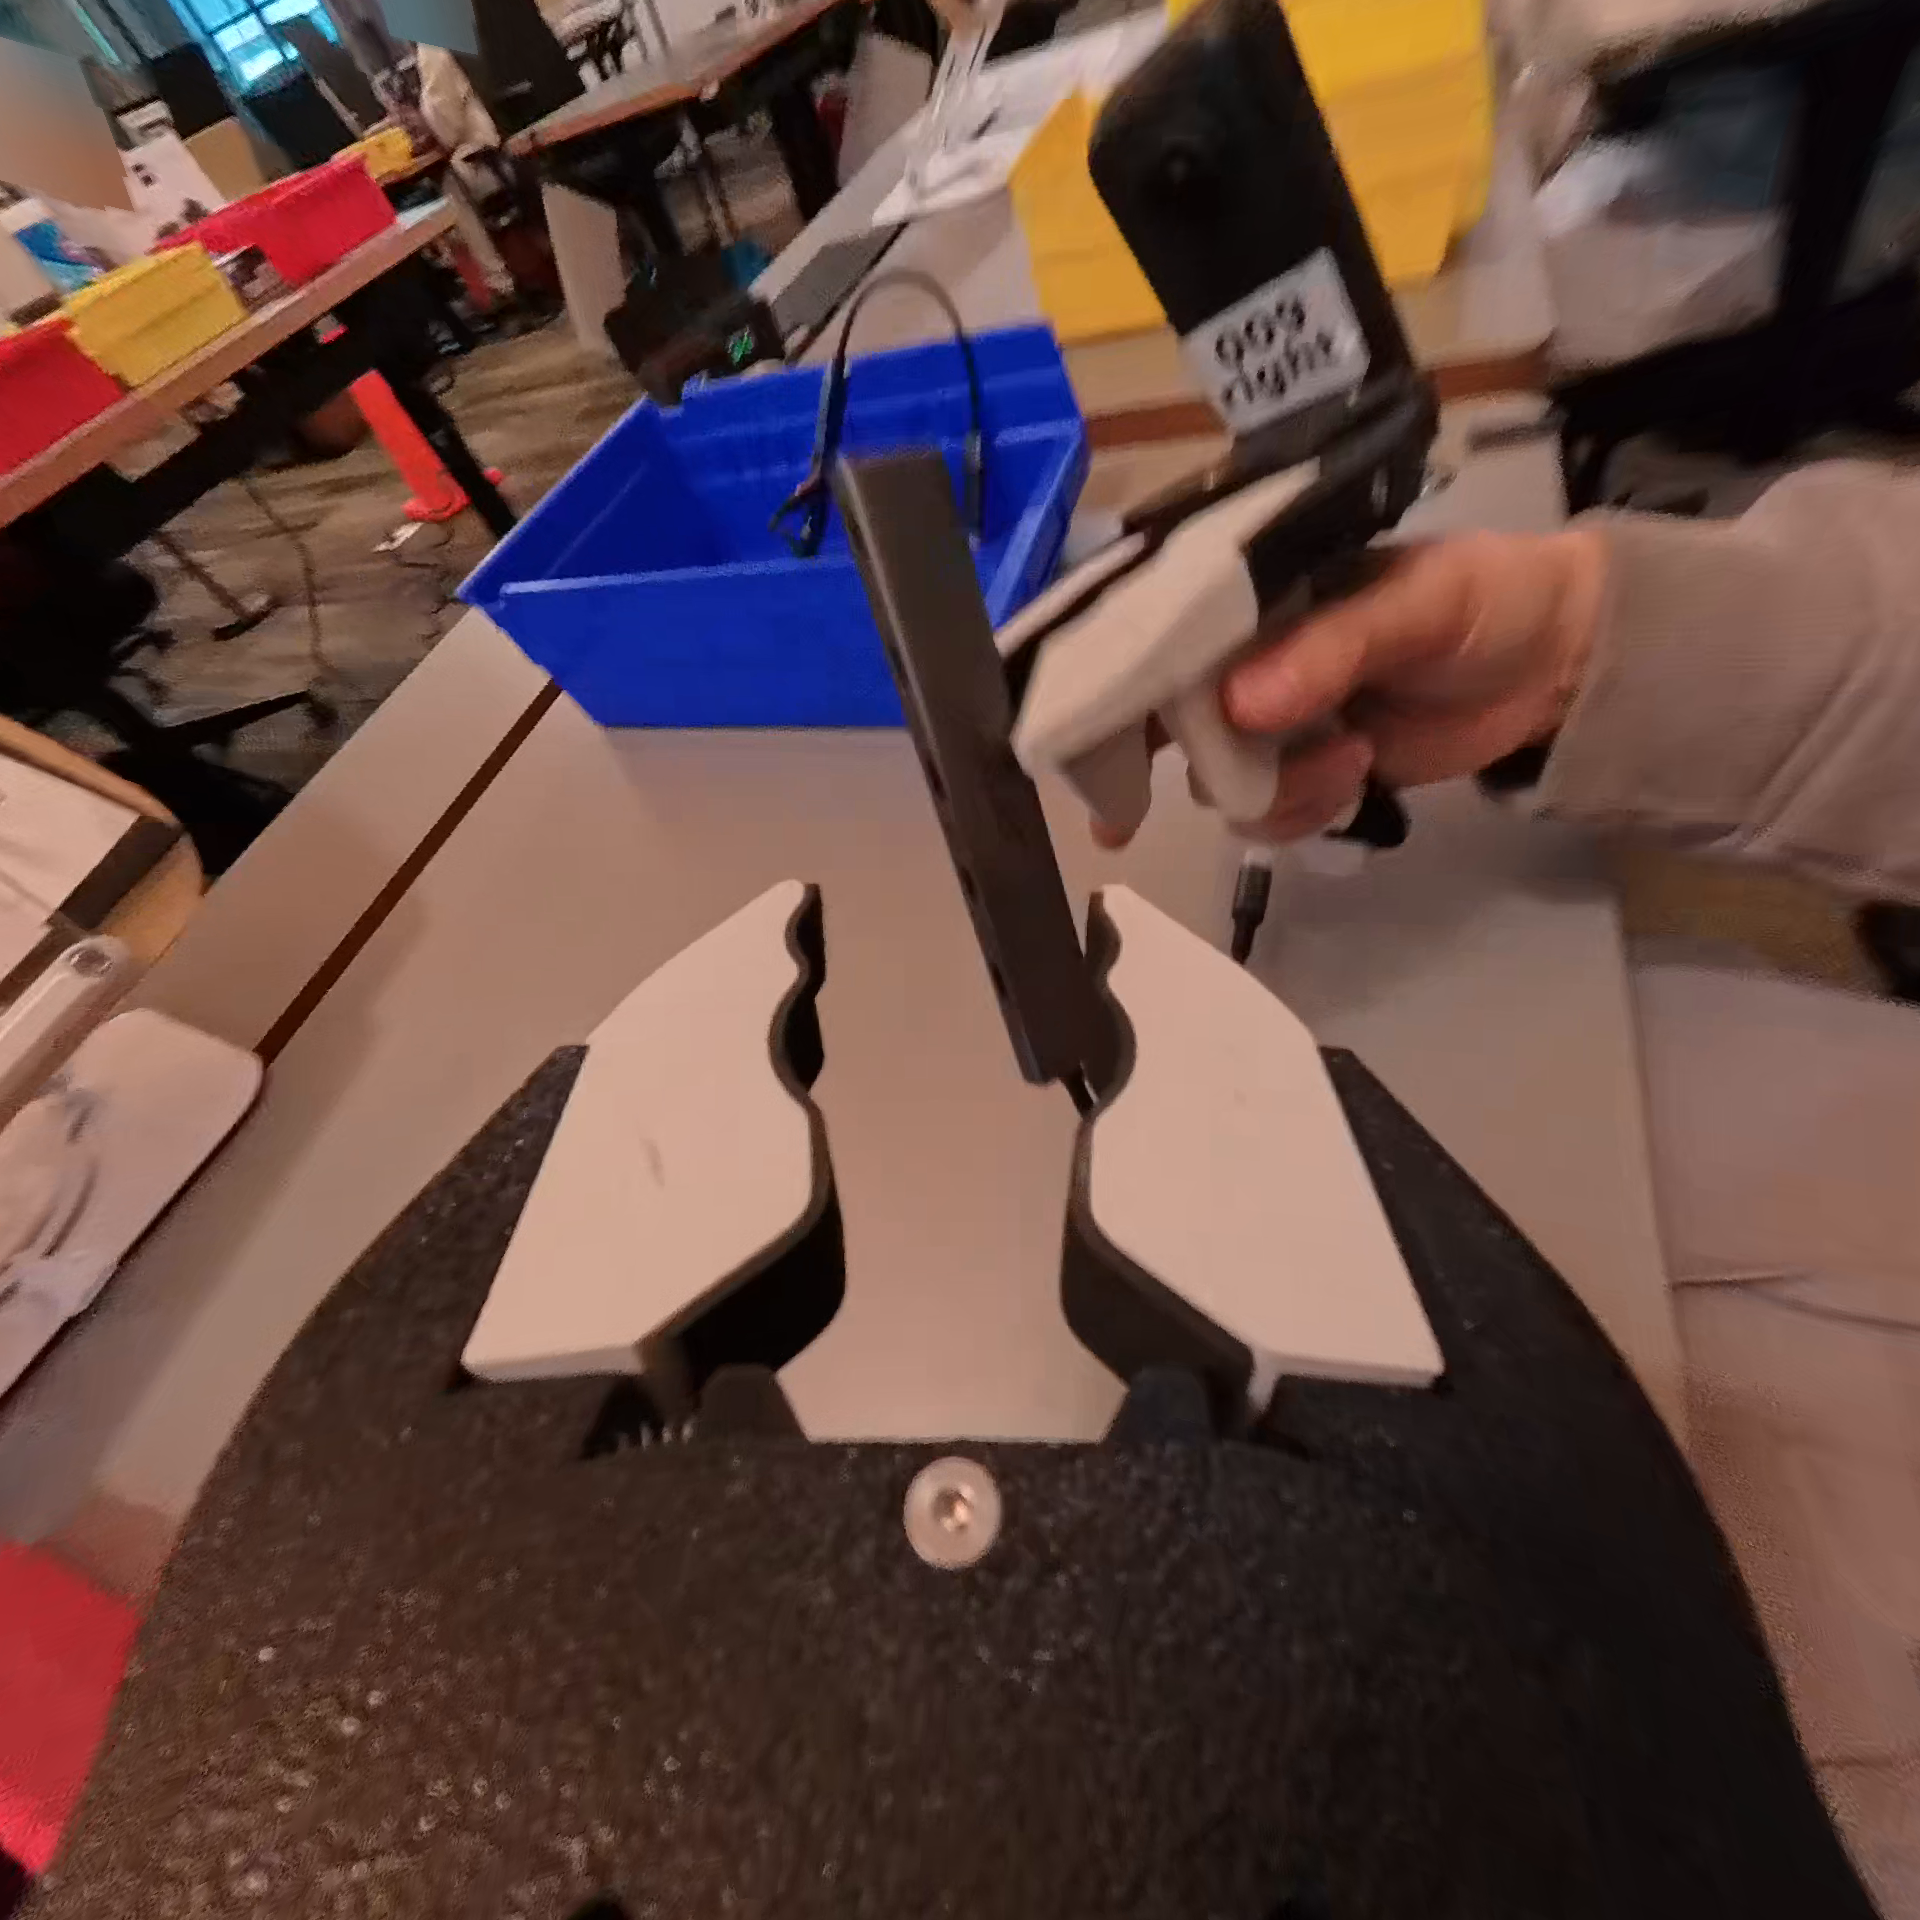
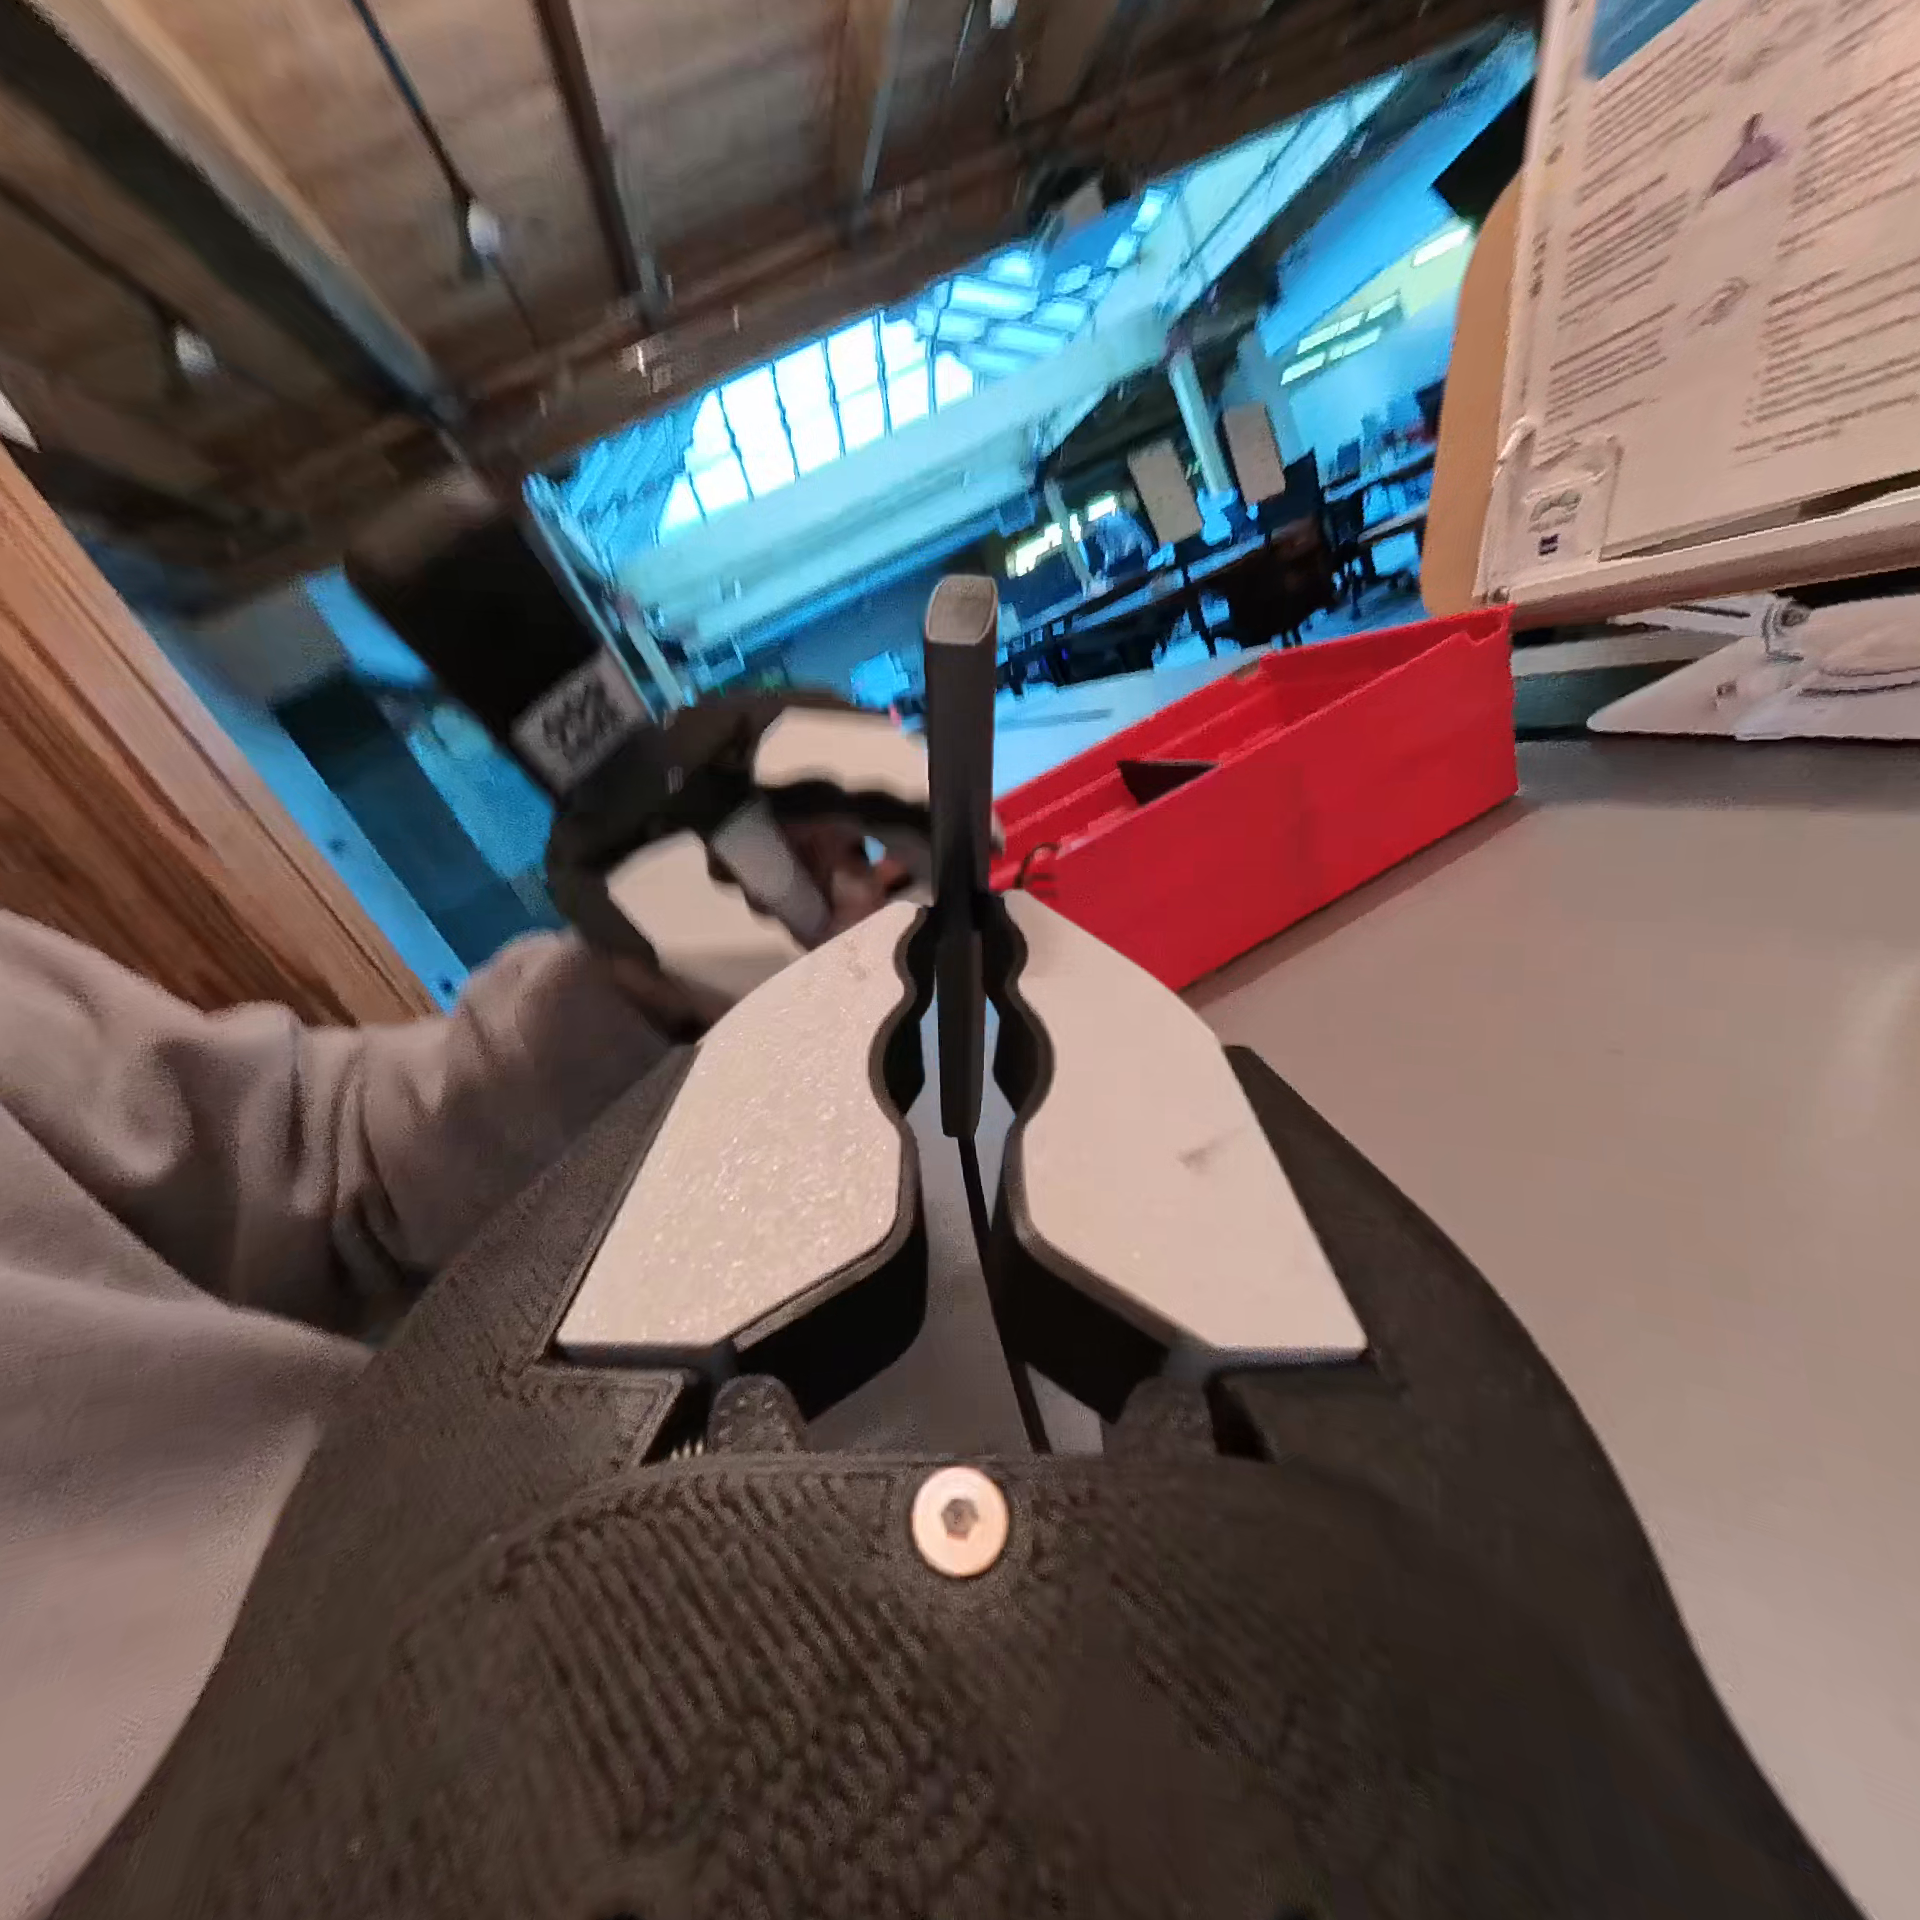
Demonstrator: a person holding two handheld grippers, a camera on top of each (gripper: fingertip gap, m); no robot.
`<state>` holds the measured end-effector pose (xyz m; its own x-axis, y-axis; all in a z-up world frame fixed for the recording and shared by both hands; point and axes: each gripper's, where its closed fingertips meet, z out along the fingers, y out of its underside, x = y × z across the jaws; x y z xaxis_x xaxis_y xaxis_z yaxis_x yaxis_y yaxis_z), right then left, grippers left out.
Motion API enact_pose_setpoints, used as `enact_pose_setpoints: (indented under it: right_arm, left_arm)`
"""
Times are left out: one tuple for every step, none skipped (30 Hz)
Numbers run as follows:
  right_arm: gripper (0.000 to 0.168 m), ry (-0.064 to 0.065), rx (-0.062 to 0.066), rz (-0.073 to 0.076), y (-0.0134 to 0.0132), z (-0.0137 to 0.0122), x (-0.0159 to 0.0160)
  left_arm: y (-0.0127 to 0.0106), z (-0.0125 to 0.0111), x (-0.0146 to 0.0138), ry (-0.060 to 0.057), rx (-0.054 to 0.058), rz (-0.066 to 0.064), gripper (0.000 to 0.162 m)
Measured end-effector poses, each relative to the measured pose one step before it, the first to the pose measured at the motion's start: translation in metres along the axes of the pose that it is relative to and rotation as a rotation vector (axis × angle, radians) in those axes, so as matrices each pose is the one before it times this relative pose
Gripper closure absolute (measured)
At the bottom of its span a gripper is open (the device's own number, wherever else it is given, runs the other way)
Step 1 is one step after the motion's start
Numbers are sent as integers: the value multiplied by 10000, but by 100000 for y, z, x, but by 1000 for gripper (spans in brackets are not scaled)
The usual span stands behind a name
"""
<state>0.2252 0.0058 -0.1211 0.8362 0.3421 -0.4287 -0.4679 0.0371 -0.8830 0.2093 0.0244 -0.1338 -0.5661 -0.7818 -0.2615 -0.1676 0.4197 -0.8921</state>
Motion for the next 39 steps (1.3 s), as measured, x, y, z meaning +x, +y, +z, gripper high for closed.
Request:
enact_pose_setpoints:
  right_arm:
    - [159, 0, -491, -521, 357, -55, -262]
    - [159, -58, -494, -595, 403, 11, -403]
    - [159, -114, -448, -532, 348, 77, -491]
    - [159, -74, -373, -418, 261, 108, -442]
    - [159, -37, -323, -314, 209, 139, -335]
    - [159, -5, -247, -219, 173, 126, -234]
    - [159, 18, -234, -142, 220, 124, -136]
    - [159, -7, -252, -133, 333, 130, -118]
    - [159, 39, -161, -113, 265, 132, -28]
    - [159, 92, -82, -55, 192, 113, 89]
    - [159, 27, -44, -11, 126, 87, 44]
    - [159, 54, -68, 18, 165, 70, 146]
    - [159, 83, -8, -38, 123, 31, 171]
    - [159, 124, 33, -24, 81, 6, 247]
    - [159, 244, 82, -30, 38, 10, 432]
    - [159, 449, 226, -68, -120, -31, 662]
    - [158, 629, 333, -68, -259, -41, 813]
    - [155, 736, 393, -84, -399, -47, 803]
    - [139, 789, 462, -141, -589, 34, 693]
    - [127, 596, 254, -274, -323, 167, 259]
    - [123, 370, -126, -448, 221, 330, -92]
    - [113, 390, -325, -522, 501, 454, -97]
    - [105, 531, -242, -541, 435, 431, 73]
    - [106, 648, -32, -476, 207, 248, 241]
    - [107, 633, 226, -338, -106, 67, 301]
    - [111, 516, 415, -219, -334, -110, 283]
    - [117, 483, 319, -160, -193, -175, 388]
    - [118, 391, 270, -133, -162, -188, 398]
    - [122, 158, 310, -151, -255, -173, 173]
    - [125, 202, 261, -127, -228, -183, 315]
    - [127, 54, 221, -149, -165, -111, 173]
    - [132, -416, 119, -185, 54, -14, -440]
    - [133, -299, -176, -137, 511, 68, -255]
    - [133, 100, -222, -67, 584, -2, 299]
    - [133, -25, 130, -23, 91, -93, 129]
    - [135, -143, 327, 26, -226, -149, -52]
    - [138, -111, 213, -30, -151, -133, -39]
    - [141, -64, 118, -125, -86, -94, -49]
    - [144, -76, 136, -177, -151, -73, -140]
  left_arm:
    - [-1070, -427, -229, 372, 323, -337, 113]
    - [-1184, -343, 22, 583, 318, -424, 114]
    - [-984, -145, 35, 593, 152, -495, 115]
    - [-585, 37, -69, 497, -94, -436, 115]
    - [-239, 124, -24, 462, -251, -252, 116]
    - [-18, 194, 191, 492, -293, -107, 119]
    - [89, 237, 425, 537, -279, -50, 121]
    - [121, 272, 630, 598, -227, -3, 132]
    - [130, 302, 625, 556, -155, -6, 139]
    - [103, 315, 63, 145, -71, -87, 148]
    - [87, 237, -484, -236, -6, -135, 151]
    - [91, 192, -258, -86, 27, -160, 151]
    - [72, 154, -74, 23, 53, -194, 152]
    - [31, 138, -271, -119, 88, -273, 152]
    - [-40, 102, -400, -196, 158, -350, 152]
    - [-172, 14, -751, -420, 310, -371, 153]
    - [-318, -106, -1063, -542, 449, -510, 152]
    - [-422, -167, -1077, -421, 550, -742, 153]
    - [-527, -236, -1200, -389, 657, -975, 153]
    - [-538, -235, -1132, -247, 646, -1085, 153]
    - [-581, -235, -925, -79, 647, -1058, 153]
    - [-755, -280, -897, -59, 777, -1089, 153]
    - [-834, -304, -702, 82, 790, -1080, 153]
    - [-742, -280, -357, 293, 693, -1011, 153]
    - [-578, -269, -212, 353, 594, -1034, 153]
    - [-346, -235, -182, 299, 444, -934, 153]
    - [-118, -199, -247, 185, 314, -607, 153]
    - [41, -175, -381, 19, 222, -334, 153]
    - [224, -123, -419, -17, 78, -227, 153]
    - [299, -91, -381, 17, 6, -293, 153]
    - [174, -89, -318, 46, 95, -386, 153]
    - [85, -81, -168, 108, 94, -349, 153]
    - [114, -32, -74, 104, 11, -252, 153]
    - [127, 7, -48, 50, -9, -157, 153]
    - [194, 34, -49, 16, -50, -85, 153]
    - [225, 55, -33, -10, -93, -18, 153]
    - [154, 38, -71, -42, -60, -5, 153]
    - [72, 15, -91, -43, -15, -44, 153]
    - [65, 34, -68, 4, -21, -73, 153]
